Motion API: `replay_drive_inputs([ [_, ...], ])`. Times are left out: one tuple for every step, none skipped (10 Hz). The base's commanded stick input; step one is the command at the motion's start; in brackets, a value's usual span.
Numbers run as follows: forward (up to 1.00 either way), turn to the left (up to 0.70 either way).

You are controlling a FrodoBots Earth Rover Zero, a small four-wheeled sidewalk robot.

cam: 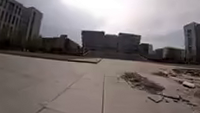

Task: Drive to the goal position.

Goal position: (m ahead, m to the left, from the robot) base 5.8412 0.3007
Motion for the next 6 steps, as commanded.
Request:
replay_drive_inputs([
  [1.00, 0.00],
  [1.00, 0.00],
  [1.00, 0.00],
  [1.00, 0.00],
  [1.00, 0.00],
  [1.00, 0.00],
])
